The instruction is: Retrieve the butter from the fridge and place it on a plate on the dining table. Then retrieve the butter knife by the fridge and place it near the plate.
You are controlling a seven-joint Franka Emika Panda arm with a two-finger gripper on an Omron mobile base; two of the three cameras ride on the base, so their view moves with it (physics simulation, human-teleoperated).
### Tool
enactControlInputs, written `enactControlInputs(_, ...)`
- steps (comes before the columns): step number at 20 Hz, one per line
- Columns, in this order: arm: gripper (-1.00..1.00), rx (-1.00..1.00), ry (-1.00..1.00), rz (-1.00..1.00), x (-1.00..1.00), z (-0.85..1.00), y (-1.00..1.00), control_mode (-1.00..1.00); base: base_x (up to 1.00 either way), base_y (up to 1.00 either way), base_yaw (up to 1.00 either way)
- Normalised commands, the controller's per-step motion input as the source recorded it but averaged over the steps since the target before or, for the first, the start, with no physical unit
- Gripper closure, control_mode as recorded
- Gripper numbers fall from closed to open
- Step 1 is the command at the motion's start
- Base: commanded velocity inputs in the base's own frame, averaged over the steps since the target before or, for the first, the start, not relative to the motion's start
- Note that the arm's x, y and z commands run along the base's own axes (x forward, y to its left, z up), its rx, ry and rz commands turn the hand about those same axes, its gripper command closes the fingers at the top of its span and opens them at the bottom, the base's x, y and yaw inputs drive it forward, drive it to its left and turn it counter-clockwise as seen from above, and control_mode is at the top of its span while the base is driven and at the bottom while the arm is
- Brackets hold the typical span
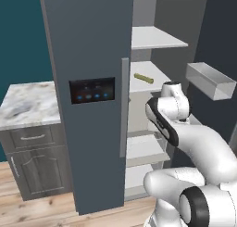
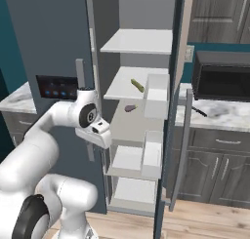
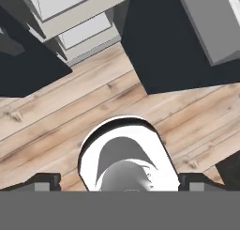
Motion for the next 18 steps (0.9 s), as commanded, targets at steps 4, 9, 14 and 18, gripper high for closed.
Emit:
enactControlInputs(4, -1.0, 0.23, 0.0, 0.05, -0.02, 0.0, -0.52, -1.0, 0.0, 0.0, 0.0)
enactControlInputs(9, -1.0, 0.01, 0.0, 0.04, 0.0, -0.06, -0.03, -1.0, 0.0, 0.0, 0.0)
enactControlInputs(14, -1.0, 0.0, 0.0, 0.05, 0.0, -0.03, 0.0, -1.0, 0.0, 0.0, 0.0)
enactControlInputs(18, -1.0, 0.0, 0.0, 0.01, 0.0, 0.0, 0.0, -1.0, 0.0, 0.0, 0.0)
